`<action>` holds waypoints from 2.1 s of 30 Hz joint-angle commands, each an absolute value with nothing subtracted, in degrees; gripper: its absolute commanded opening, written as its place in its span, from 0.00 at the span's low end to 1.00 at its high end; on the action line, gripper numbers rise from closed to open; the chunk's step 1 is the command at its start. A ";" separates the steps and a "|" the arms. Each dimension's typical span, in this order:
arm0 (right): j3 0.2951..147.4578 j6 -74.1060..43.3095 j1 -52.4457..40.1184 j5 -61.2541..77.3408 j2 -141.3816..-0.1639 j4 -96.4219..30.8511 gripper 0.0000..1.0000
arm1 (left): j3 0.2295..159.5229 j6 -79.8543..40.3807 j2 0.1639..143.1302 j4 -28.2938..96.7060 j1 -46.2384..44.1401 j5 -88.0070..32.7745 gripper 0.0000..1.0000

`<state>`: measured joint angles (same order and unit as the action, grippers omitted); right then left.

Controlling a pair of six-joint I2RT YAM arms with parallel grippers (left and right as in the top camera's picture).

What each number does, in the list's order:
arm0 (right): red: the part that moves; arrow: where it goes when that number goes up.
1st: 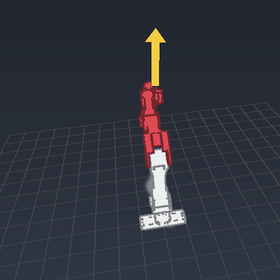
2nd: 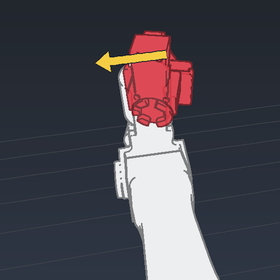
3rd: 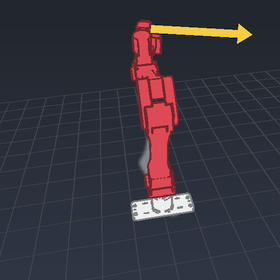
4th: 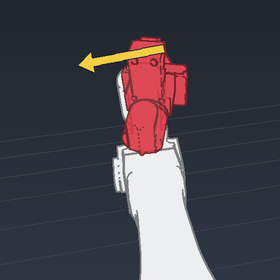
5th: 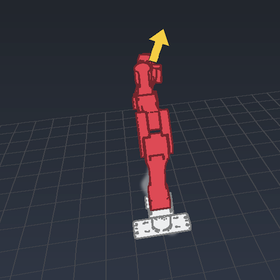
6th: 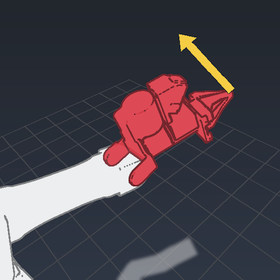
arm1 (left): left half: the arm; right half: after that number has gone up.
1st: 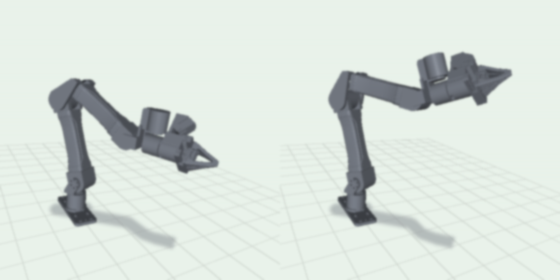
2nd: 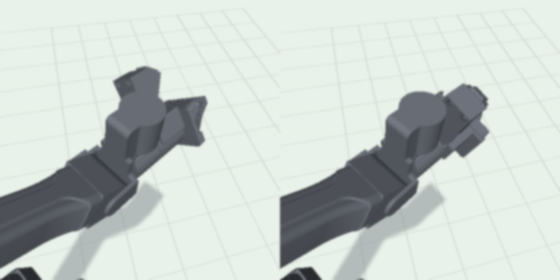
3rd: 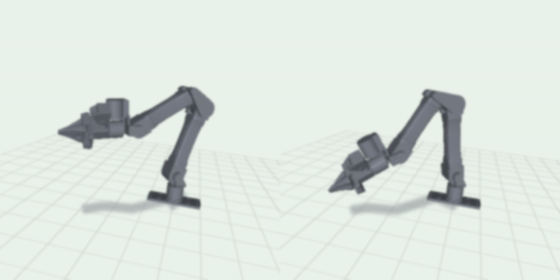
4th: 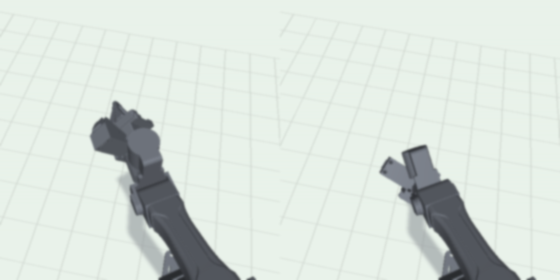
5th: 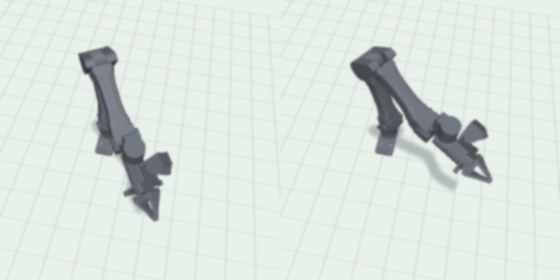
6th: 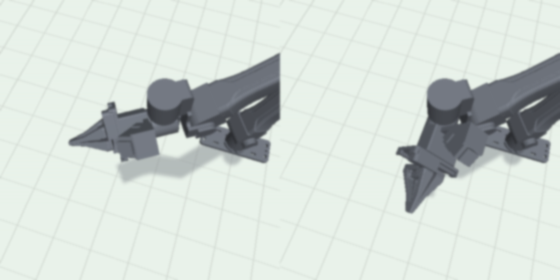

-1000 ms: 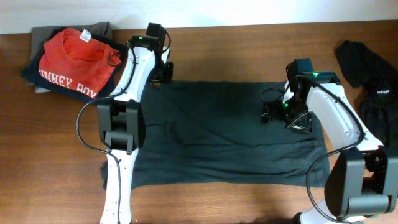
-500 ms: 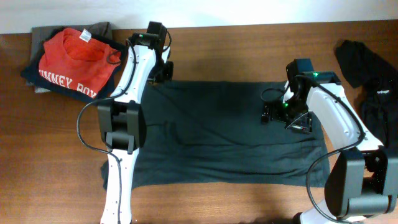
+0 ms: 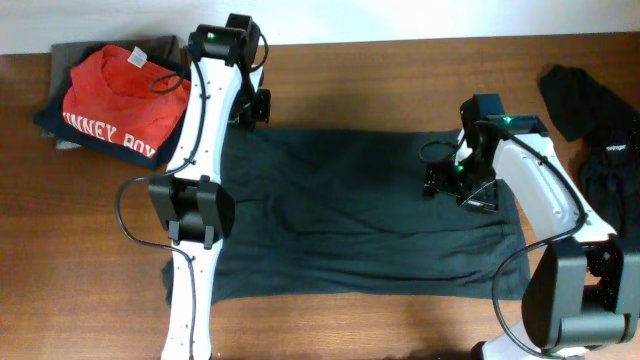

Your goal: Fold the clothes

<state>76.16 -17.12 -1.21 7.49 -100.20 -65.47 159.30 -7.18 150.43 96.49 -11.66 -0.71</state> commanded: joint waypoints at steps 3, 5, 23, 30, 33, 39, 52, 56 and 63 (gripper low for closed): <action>75.94 -19.11 -1.19 6.81 -99.04 -61.21 0.87 | 158.54 -8.58 148.53 96.73 -12.12 -2.79 0.01; 76.20 -19.11 -0.56 6.83 -99.04 -58.94 0.87 | 157.64 -8.60 148.53 96.73 -12.23 -2.81 0.01; 89.41 -16.29 12.40 8.54 -112.75 -45.74 0.77 | 151.20 -8.75 148.53 96.68 -12.34 -2.63 0.01; 93.69 -14.72 12.40 8.73 -121.03 -45.04 0.74 | 151.20 -8.75 148.53 96.29 -12.34 -2.63 0.01; 93.89 -13.87 12.40 8.05 -122.45 -43.81 0.73 | 151.20 -8.75 148.53 96.29 -12.34 -2.63 0.01; 93.89 -13.91 12.34 7.66 -123.31 -42.15 0.68 | 151.20 -8.75 148.53 96.07 -12.34 -2.63 0.01; 93.86 -13.93 12.36 5.74 -126.06 -40.88 0.65 | 151.20 -8.75 148.53 95.79 -12.34 -2.63 0.01; 93.86 -13.93 12.29 5.74 -126.76 -40.64 0.64 | 151.20 -8.75 148.53 95.35 -12.34 -2.63 0.01; 93.86 -13.93 12.29 5.72 -126.82 -39.99 0.43 | 151.20 -8.75 148.53 94.28 -12.38 -2.63 0.01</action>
